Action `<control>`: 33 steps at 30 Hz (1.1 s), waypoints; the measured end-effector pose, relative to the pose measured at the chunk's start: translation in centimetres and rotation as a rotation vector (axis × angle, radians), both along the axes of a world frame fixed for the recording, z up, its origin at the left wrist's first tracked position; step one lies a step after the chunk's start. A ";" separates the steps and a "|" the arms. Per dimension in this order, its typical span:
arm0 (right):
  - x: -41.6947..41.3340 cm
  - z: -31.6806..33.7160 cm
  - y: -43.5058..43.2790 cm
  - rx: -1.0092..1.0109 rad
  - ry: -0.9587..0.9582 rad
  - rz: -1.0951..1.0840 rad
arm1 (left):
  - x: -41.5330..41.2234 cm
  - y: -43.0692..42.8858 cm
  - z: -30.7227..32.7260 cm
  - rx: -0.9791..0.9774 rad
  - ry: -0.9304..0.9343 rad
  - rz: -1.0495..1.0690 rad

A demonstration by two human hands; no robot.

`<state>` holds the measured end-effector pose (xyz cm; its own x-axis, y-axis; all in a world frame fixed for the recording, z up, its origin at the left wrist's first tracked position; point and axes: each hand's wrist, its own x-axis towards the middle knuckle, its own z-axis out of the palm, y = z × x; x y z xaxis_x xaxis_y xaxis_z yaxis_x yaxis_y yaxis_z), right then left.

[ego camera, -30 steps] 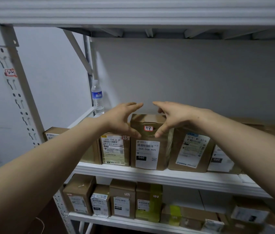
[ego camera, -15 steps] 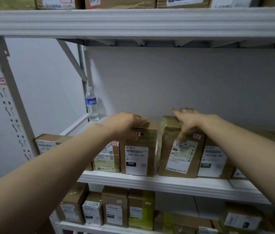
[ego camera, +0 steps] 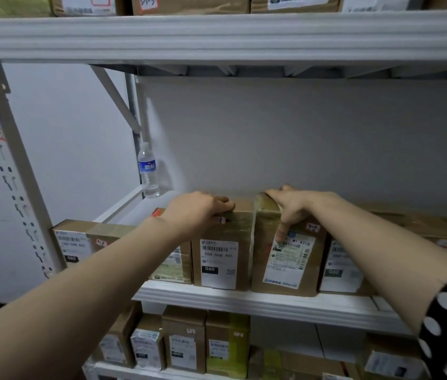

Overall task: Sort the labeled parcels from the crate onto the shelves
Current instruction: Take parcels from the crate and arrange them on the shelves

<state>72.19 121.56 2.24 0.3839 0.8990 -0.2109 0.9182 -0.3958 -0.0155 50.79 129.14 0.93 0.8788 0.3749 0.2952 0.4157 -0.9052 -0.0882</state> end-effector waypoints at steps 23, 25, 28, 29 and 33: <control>0.2 -0.2 -1.1 0.068 0.090 0.017 | 0.2 -0.6 0.7 0.000 0.066 0.033; 0.9 0.9 -1.7 0.104 0.162 0.027 | 0.3 -0.8 1.0 0.013 0.083 0.034; 2.3 3.5 -4.0 0.225 0.350 -0.003 | 0.8 -1.5 1.6 0.029 0.096 0.024; 2.9 4.2 -4.8 0.260 0.378 -0.021 | 1.0 -1.8 1.8 0.037 0.096 0.019; 5.4 5.1 -7.6 0.221 0.223 -0.075 | 2.7 -3.2 2.5 0.060 0.074 -0.010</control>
